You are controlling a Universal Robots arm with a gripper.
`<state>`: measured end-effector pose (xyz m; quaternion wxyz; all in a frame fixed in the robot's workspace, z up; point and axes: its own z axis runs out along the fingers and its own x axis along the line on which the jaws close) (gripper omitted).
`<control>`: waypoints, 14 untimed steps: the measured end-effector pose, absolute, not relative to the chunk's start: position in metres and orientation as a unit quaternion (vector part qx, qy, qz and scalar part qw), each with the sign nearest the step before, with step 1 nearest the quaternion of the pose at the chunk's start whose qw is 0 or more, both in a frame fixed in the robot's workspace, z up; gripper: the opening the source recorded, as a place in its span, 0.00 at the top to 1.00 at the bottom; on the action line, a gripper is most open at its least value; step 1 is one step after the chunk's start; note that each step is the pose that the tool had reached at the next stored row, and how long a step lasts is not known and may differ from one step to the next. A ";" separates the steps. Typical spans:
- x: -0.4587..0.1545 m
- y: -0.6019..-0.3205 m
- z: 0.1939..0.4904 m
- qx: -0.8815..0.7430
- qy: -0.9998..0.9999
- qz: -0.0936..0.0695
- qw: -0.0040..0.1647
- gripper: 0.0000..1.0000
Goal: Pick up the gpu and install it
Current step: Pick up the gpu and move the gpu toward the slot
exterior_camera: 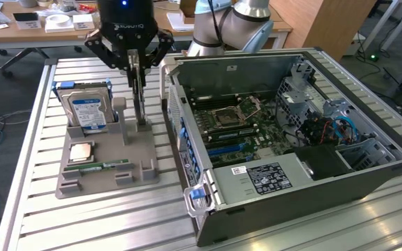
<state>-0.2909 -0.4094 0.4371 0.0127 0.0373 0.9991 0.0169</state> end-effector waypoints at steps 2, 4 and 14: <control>-0.291 -0.409 0.439 0.037 0.999 0.017 0.013 0.74; -0.291 -0.409 0.439 0.037 0.999 0.017 0.013 0.74; -0.287 -0.409 0.439 0.037 0.999 0.017 0.013 0.74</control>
